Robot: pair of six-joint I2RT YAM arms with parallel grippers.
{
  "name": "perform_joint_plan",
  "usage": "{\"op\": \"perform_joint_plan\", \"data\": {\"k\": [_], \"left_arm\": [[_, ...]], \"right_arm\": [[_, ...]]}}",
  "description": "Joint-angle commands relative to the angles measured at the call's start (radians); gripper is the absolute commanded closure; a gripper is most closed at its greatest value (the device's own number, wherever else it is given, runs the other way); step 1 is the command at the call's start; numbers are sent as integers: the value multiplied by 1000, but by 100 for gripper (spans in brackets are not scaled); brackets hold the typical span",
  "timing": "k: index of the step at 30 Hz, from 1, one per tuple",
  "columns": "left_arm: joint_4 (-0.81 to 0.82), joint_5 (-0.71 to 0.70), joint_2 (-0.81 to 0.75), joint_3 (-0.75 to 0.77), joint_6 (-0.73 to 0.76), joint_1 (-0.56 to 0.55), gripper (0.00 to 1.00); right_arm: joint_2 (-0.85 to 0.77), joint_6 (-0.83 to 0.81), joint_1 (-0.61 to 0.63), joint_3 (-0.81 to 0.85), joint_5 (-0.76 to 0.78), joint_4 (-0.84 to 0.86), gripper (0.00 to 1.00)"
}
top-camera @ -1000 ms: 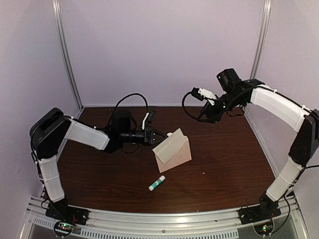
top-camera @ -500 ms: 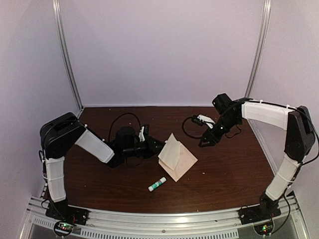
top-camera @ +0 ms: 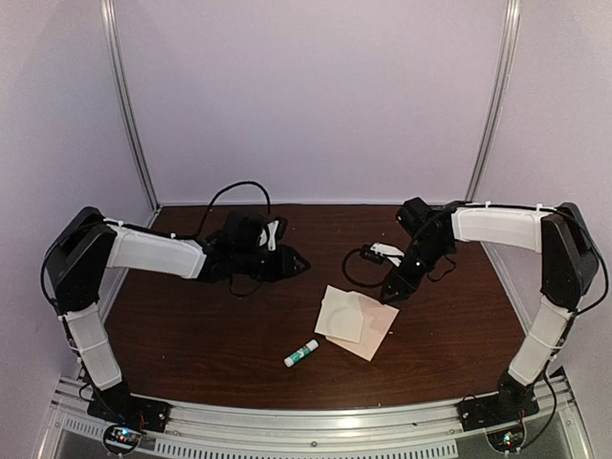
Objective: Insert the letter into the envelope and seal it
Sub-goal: Place the envelope at the center of the board, then pick up the 1/2-folded letter from the envelope.
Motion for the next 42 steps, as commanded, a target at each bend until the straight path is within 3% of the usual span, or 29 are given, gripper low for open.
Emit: {"op": "perform_joint_plan", "data": {"k": [1, 7, 12, 27, 36, 42], "left_arm": [[-280, 176, 20, 134, 206, -1, 62], [-323, 303, 89, 156, 190, -8, 56], [-401, 325, 139, 200, 221, -34, 53], [-396, 442, 243, 263, 182, -49, 68], [-448, 456, 285, 303, 181, -51, 70], [-438, 498, 308, 323, 174, -55, 81]], "right_arm": [[-32, 19, 15, -53, 35, -3, 55], [-17, 26, 16, -109, 40, 8, 57], [-10, 23, 16, -123, 51, -1, 55], [66, 23, 16, -131, 56, 3, 52], [81, 21, 15, -122, 49, 8, 52], [85, 21, 16, -124, 46, 16, 52]]}}
